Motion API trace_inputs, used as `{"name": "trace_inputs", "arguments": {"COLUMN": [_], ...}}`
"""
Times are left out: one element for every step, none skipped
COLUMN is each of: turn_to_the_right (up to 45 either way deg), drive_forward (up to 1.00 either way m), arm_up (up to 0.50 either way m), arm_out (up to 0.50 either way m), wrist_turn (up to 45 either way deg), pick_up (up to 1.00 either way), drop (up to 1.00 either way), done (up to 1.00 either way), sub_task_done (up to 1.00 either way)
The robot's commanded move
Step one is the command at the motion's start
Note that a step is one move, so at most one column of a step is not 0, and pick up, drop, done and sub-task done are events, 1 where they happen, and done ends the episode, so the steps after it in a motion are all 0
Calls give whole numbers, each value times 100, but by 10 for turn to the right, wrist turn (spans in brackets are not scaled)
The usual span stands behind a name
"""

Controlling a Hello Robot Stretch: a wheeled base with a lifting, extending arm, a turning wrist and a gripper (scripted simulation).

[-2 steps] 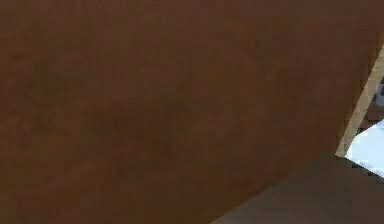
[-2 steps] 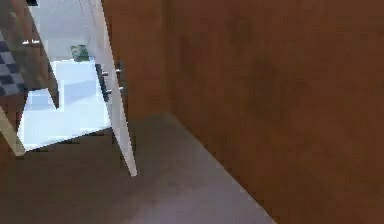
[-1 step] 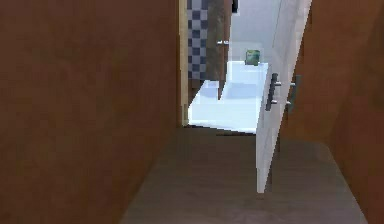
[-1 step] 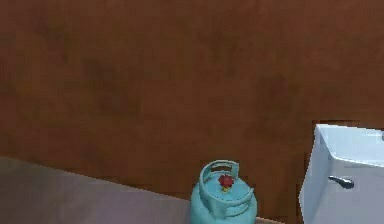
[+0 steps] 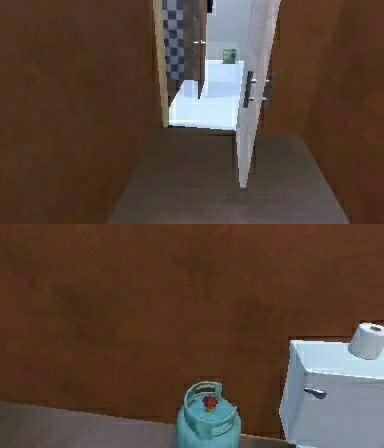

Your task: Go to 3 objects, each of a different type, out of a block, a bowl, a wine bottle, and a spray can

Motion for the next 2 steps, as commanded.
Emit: {"name": "trace_inputs", "arguments": {"turn_to_the_right": [0, 0], "drive_forward": [100, 100], "arm_up": [0, 0], "arm_out": [0, 0], "wrist_turn": [0, 0], "pick_up": [0, 0], "drop": [0, 0], "done": [0, 0], "sub_task_done": [0, 0]}}
